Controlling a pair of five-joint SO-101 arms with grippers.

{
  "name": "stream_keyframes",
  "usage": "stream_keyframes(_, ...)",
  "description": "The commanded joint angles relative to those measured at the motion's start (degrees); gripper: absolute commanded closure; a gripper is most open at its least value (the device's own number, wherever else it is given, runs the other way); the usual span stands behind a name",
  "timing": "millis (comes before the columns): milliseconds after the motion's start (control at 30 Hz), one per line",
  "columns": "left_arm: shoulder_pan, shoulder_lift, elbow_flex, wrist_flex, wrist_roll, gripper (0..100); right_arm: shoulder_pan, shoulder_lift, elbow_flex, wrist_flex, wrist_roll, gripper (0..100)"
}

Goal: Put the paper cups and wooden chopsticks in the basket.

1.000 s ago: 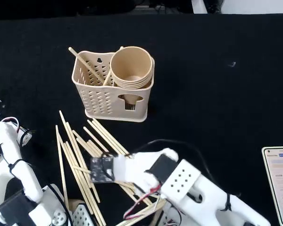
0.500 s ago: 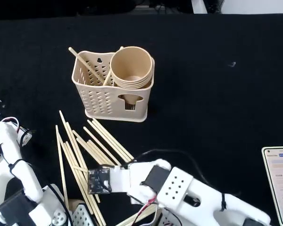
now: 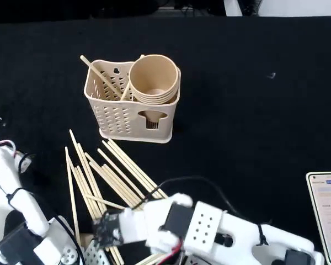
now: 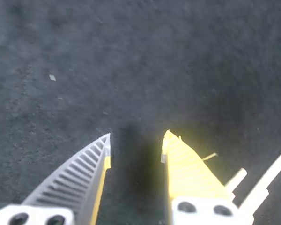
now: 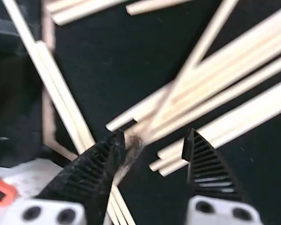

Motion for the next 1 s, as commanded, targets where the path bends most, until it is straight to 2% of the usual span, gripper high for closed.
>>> stream_keyframes(0,-1.3,-0.4,-3.0,-1.9,0.6,82,-6.4,-1.2,-1.2,-1.9,-4.8,79.6)
stream_keyframes(133,-2.9,-0.4,-3.6,-2.2,0.6,82,-8.7,2.8,-1.6,-2.8,-6.9,79.6)
stream_keyframes(333,-14.5,1.0,-8.6,-2.3,0.6,82,-8.8,19.2,-4.8,-4.4,-7.0,79.3)
stream_keyframes(433,-14.9,3.8,-9.2,-2.6,0.6,82,-9.7,29.1,-7.2,-6.4,-10.9,79.3)
stream_keyframes(567,-15.2,8.2,-12.2,-2.3,0.6,82,-11.5,38.0,-10.2,-6.7,-11.5,79.2)
stream_keyframes(733,-15.4,13.9,-15.8,-2.2,0.6,82,-14.0,39.2,-10.3,-7.2,-11.9,79.2)
stream_keyframes(967,-15.6,17.8,-17.7,-2.0,0.6,82,-14.3,39.3,-4.0,-18.1,-11.5,79.6)
